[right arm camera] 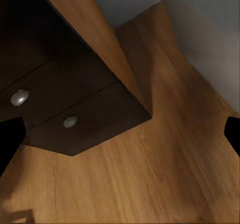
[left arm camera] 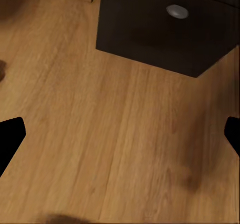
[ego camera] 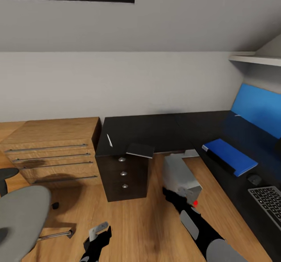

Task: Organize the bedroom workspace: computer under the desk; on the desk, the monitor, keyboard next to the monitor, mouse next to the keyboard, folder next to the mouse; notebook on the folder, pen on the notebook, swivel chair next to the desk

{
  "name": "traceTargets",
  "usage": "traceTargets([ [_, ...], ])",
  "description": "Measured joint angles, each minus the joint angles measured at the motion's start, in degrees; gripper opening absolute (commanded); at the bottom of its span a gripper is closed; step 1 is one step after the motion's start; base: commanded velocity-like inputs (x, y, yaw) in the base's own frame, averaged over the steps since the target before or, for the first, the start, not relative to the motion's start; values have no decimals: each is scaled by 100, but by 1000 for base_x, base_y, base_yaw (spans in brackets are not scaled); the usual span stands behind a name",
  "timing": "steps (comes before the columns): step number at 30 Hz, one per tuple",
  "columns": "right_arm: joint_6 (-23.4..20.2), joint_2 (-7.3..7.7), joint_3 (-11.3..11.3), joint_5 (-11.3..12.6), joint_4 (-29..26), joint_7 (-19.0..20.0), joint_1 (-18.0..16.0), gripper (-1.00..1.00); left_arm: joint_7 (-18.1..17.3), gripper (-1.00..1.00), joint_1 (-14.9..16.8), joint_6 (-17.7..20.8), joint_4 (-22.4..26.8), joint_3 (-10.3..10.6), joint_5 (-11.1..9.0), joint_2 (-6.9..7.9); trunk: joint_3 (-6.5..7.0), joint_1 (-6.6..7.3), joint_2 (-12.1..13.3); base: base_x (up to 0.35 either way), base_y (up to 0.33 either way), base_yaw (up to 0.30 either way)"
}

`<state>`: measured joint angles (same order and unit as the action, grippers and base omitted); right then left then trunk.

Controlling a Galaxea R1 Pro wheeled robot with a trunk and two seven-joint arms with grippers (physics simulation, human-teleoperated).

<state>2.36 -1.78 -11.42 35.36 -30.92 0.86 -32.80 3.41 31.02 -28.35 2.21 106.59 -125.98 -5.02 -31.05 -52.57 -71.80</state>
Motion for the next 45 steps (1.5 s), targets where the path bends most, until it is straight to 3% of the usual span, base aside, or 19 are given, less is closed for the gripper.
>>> traceTargets([
  [5, -1271, 48, 645, 404, -720, 408, -60, 100, 9, 100, 94, -668, -14, 32, 14, -228, -90, -110, -201, 0, 0, 0],
  [9, -1798, 115, 888, 532, -937, 781, -70, 100, 14, 100, 111, -1295, -9, 49, 15, -270, -162, -198, -361, 0, 0, 0],
  [16, -2048, 191, 1009, 572, -1008, 1165, -74, 100, 76, 100, 118, -2247, 3, 74, -2, -304, -288, -352, -642, 0, 0, 0],
  [19, -2076, 232, 1026, 573, -1012, 1191, -73, 100, 189, 100, 120, -2286, 15, 93, -9, -424, -341, -417, -762, 0, 0, 0],
  [21, -2089, 259, 1031, 570, -1012, 1191, -74, 100, 740, 100, 121, -2177, 22, 135, 19, -497, -377, -461, -842, 0, 0, 0],
  [22, -2102, 332, 1036, 574, -1010, 1190, -74, 100, 1851, 100, 121, -1651, 104, 354, 337, -497, -395, -483, -882, 0, 0, 0],
  [23, -2106, 370, 1037, 578, -1009, 1190, -74, 100, 2409, 100, 124, -1268, 246, 470, 606, -497, -413, -505, -922, 0, 0, 0],
  [25, -2111, 397, 1037, 581, -1009, 1190, -73, 100, 2876, 100, 133, -943, 419, 531, 869, -497, -449, -549, -1003, 0, 0, 0],
  [26, -2116, 420, 1038, 586, -1009, 1190, -70, 100, 3362, 100, 192, -669, 696, 587, 1173, -497, -467, -571, -1043, 0, 0, 0],
  [30, -2133, 438, 1033, 592, -1009, 1196, -67, 100, 3748, 100, 355, -481, 1222, 608, 1407, -497, -539, -659, -1203, 0, 0, 0],
  [31, -2152, 437, 1032, 594, -1009, 1198, -66, 100, 3859, 100, 456, -432, 1689, 606, 1485, -495, -557, -681, -1243, 0, 0, 0],
  [35, -2162, 437, 1031, 594, -1012, 1199, -66, 100, 3942, 100, 647, -428, 2400, 597, 1567, -495, -628, -769, -1404, 0, 0, 0],
  [37, -2164, 437, 1030, 592, -1014, 1199, -66, 100, 3997, 100, 890, -414, 3084, 563, 1773, -231, -664, -813, -1484, 0, 0, 0],
  [38, -2165, 437, 1030, 592, -1015, 1199, -66, 100, 4073, 100, 1071, -403, 3606, 499, 1902, -8, -682, -835, -1524, 0, 0, 0],
  [40, -2166, 437, 1029, 591, -1016, 1199, -65, 100, 4189, 100, 1239, -387, 4157, 371, 1981, 242, -718, -879, -1604, 0, 0, 0],
  [41, -2166, 437, 1025, 587, -1017, 1202, -66, 100, 4454, 100, 1455, -276, 5460, -212, 2142, 991, -735, -900, -1644, 0, 0, 0],
  [44, -2162, 434, 1023, 586, -1020, 1208, -66, 100, 4539, 100, 1544, -39, 6268, -653, 2350, 1698, -790, -966, -1765, 0, 0, 0],
  [45, -2160, 435, 1023, 586, -1036, 1253, -66, 100, 4572, 100, 1572, 150, 6487, -863, 2530, 2133, -808, -988, -1805, 0, 0, 0],
])
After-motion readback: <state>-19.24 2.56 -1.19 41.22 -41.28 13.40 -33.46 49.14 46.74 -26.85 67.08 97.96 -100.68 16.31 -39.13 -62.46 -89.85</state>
